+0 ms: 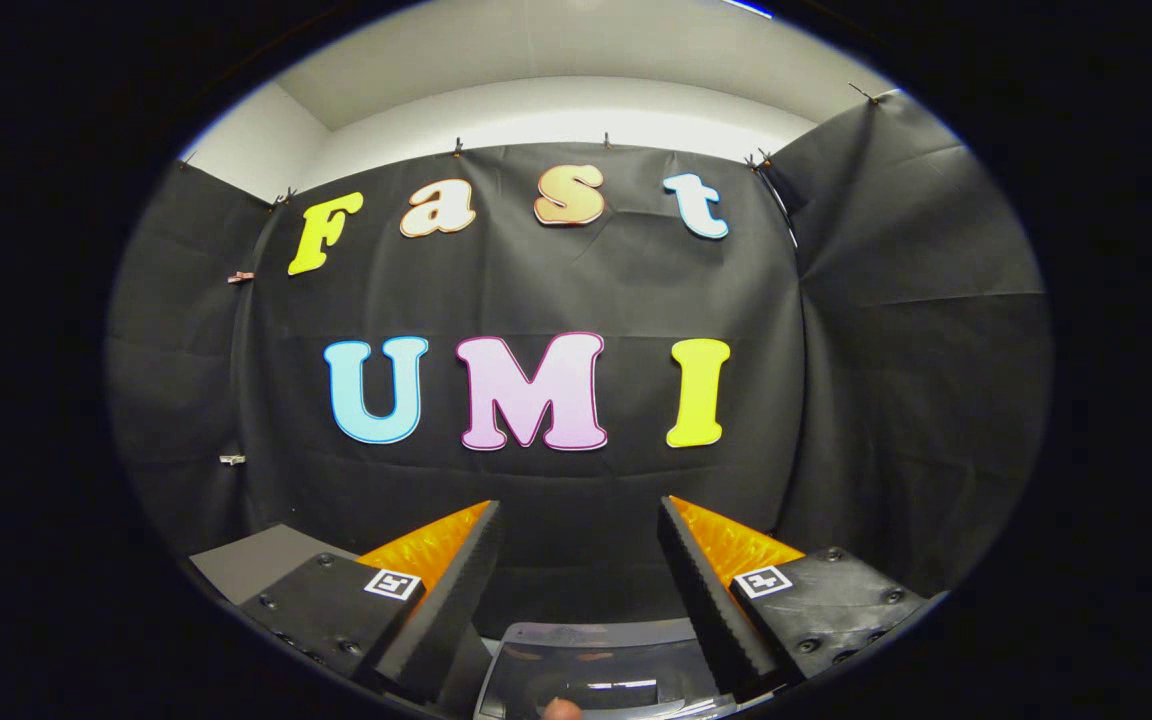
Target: Put the clothes into the washing machine and then close the washing machine lid.
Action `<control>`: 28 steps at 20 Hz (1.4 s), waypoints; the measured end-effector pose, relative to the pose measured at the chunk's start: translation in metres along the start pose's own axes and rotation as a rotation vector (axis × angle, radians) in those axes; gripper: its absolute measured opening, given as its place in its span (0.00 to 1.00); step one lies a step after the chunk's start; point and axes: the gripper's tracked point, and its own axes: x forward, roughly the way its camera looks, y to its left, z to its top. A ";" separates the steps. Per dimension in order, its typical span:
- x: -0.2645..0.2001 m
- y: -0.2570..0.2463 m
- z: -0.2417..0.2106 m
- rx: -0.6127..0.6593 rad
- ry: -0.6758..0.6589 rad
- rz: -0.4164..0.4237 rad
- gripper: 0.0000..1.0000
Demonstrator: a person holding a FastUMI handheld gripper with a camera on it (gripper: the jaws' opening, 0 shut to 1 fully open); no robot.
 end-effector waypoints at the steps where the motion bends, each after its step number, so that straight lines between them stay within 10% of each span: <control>1: 0.001 0.000 0.000 0.004 0.001 0.001 0.98; 28: 0.029 0.011 0.007 0.038 -0.009 0.019 0.98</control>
